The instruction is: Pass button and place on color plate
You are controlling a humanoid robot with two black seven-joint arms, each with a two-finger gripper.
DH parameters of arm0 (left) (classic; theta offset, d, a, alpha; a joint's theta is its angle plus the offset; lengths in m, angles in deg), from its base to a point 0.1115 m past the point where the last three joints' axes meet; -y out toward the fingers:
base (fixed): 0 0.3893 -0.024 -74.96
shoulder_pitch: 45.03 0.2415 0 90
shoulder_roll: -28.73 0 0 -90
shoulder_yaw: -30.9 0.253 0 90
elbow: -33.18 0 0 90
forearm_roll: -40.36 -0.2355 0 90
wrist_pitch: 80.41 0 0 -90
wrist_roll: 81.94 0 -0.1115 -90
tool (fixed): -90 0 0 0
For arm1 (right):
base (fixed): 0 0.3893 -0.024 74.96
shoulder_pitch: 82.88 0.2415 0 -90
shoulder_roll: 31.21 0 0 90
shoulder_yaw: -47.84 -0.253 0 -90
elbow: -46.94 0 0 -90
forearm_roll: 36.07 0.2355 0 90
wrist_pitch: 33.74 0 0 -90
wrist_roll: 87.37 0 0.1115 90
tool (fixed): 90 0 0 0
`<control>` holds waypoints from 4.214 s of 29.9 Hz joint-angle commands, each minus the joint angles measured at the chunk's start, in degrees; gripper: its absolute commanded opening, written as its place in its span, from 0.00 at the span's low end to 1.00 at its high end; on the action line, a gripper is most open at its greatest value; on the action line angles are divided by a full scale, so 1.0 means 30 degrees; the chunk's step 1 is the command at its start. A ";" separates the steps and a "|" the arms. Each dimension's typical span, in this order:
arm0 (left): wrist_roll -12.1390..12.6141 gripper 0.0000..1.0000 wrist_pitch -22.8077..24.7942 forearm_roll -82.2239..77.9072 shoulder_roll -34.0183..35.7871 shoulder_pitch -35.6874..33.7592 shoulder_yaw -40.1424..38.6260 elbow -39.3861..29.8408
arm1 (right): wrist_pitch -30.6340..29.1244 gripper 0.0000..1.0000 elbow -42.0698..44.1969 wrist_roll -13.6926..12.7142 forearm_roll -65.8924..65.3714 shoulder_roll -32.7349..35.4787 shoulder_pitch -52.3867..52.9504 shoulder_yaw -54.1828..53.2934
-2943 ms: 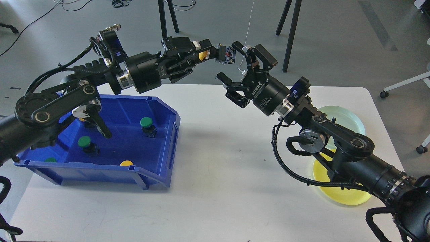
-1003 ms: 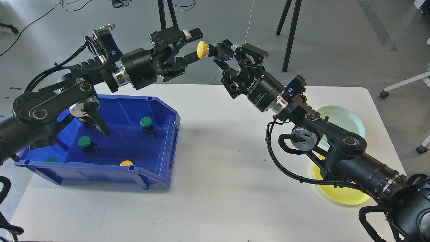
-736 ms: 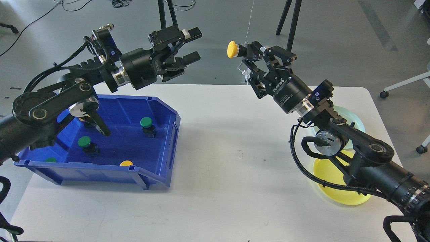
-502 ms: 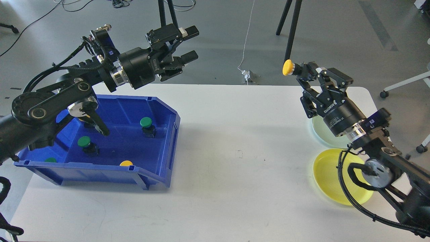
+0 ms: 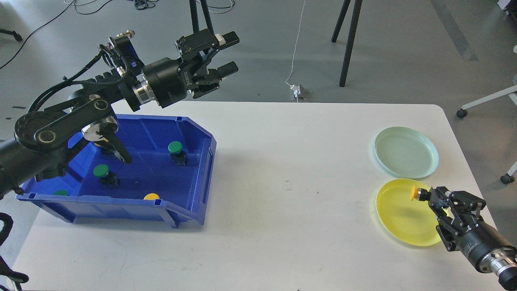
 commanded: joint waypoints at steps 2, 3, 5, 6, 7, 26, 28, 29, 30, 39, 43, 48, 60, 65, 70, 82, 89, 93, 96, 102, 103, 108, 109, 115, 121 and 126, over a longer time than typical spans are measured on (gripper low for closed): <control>-0.0001 0.88 0.0000 0.0144 -0.0264 -0.0175 0.0097 -0.0002 | 0.1129 0.04 0.0072 -0.1419 0.0020 -0.0114 0.0194 0.0842; -0.0001 0.88 0.0000 0.0116 -0.0527 -0.0175 0.0098 -0.0002 | 0.1276 0.07 0.0072 -0.1507 0.0020 -0.0172 0.0223 0.0842; -0.0001 0.88 0.0000 0.0145 -0.0588 -0.0204 0.0010 -0.0060 | 0.1511 0.20 0.0072 -0.1566 0.0049 -0.0435 0.0457 0.0842; -0.0001 0.88 0.0000 0.0145 -0.0356 -0.0292 -0.0019 -0.0206 | 0.1541 0.25 0.0072 -0.1566 0.0136 -0.0668 0.0516 0.0813; -0.0001 0.88 0.0000 0.0145 0.0110 -0.0554 -0.0020 -0.0294 | 0.1541 0.33 0.0072 -0.1566 0.0253 -0.0903 0.0545 0.0784; -0.0001 0.96 0.0000 -1.7020 1.0223 -0.2640 0.1004 -0.3137 | -0.1264 0.98 -0.1392 -0.1098 0.3061 -0.1373 0.0633 -0.3864; -0.0001 0.95 0.0000 -1.7898 1.0164 -0.2140 0.1356 -0.3166 | -0.2729 0.98 -0.1364 -0.1156 0.4321 -0.1724 0.0837 -0.5945; -0.0001 0.95 0.0000 -1.8511 1.0106 -0.1935 0.1531 -0.3224 | -0.3432 0.98 -0.1335 -0.1214 0.4965 -0.1928 0.1245 -0.6825; -0.0001 0.95 0.0000 -1.9271 1.0047 -0.1730 0.1794 -0.3312 | -0.4048 0.98 -0.1218 -0.1215 0.5522 -0.2075 0.1742 -0.7442; -0.0001 0.95 0.0000 -2.3849 0.8144 -0.0059 0.3818 -0.1910 | -0.4934 0.99 -0.0691 -0.1098 0.6436 -0.1988 0.4588 -0.7976; -0.0001 0.95 0.0000 -2.3966 0.7675 0.0555 0.3877 -0.0271 | -0.5021 0.99 -0.0602 -0.1098 0.6436 -0.2135 0.4472 -0.7801; -0.0001 0.94 0.0000 -2.3967 0.6680 0.0996 0.3935 0.1606 | -0.5021 0.99 -0.0544 -0.1098 0.6436 -0.2136 0.4325 -0.7771; -0.0001 0.94 0.0000 -2.3996 0.5360 0.1084 0.4697 0.4069 | -0.5051 0.99 -0.0514 -0.1098 0.6495 -0.2136 0.4237 -0.7742; -0.0001 0.94 0.0000 -2.3937 0.4658 0.1113 0.4697 0.5386 | -0.5051 0.99 -0.0514 -0.1098 0.6495 -0.2136 0.4237 -0.7742; -0.0001 0.94 0.0000 -2.3967 0.4188 0.1464 0.4697 0.6324 | -0.5284 0.99 -0.0514 -0.1098 0.6495 -0.2136 0.4208 -0.7712; -0.0001 0.89 0.0000 -2.3967 0.3602 0.1992 0.4727 0.7117 | -0.5432 0.99 -0.0514 -0.1098 0.6495 -0.2136 0.4149 -0.7712; -0.0001 0.73 0.0000 -2.3967 0.3660 0.2051 0.4727 0.7117 | -0.5461 0.99 -0.0485 -0.1098 0.6495 -0.2136 0.4061 -0.7712; -0.0001 0.66 0.0000 -2.4025 0.3631 0.2168 0.4727 0.7117 | -0.5461 0.99 -0.0485 -0.1098 0.6495 -0.2136 0.4061 -0.7742; -0.0001 0.54 0.0000 -2.4054 0.3631 0.2198 0.4727 0.7088 | -0.5461 0.99 -0.0485 -0.1098 0.6495 -0.2136 0.4032 -0.7742; -0.0001 0.14 0.0000 -2.3967 0.3689 0.2110 0.5664 0.7088 | -0.5461 0.99 -0.0367 -0.1098 0.6495 -0.2136 0.4032 -0.7742; -0.0001 0.14 0.0000 -2.3938 0.3689 0.2110 0.5664 0.7088 | -0.5461 0.99 -0.0367 -0.1098 0.6495 -0.2136 0.4032 -0.7742; -0.0001 0.13 0.0000 -2.3908 0.3719 0.2022 0.5664 0.7030 | -0.5461 0.99 -0.0367 -0.1098 0.6495 -0.2136 0.4003 -0.7742; -0.0001 0.13 0.0000 -2.3908 0.3690 0.1993 0.5664 0.7029 | -0.5461 0.99 -0.0367 -0.1098 0.6495 -0.2136 0.4003 -0.7742; -0.0001 0.29 0.0000 -2.3908 0.3689 0.1963 0.5664 0.7029 | -0.5461 0.99 -0.0367 -0.1098 0.6495 -0.2136 0.4032 -0.7742; -0.0001 0.64 0.0000 -2.3850 0.3660 0.1934 0.5664 0.7000 | -0.5461 0.99 -0.0367 -0.1098 0.6495 -0.2136 0.4003 -0.7742; -0.0001 0.69 0.0000 -2.3820 0.3631 0.1905 0.5605 0.7059 | -0.5461 0.99 -0.0367 -0.1098 0.6495 -0.2136 0.4003 -0.7742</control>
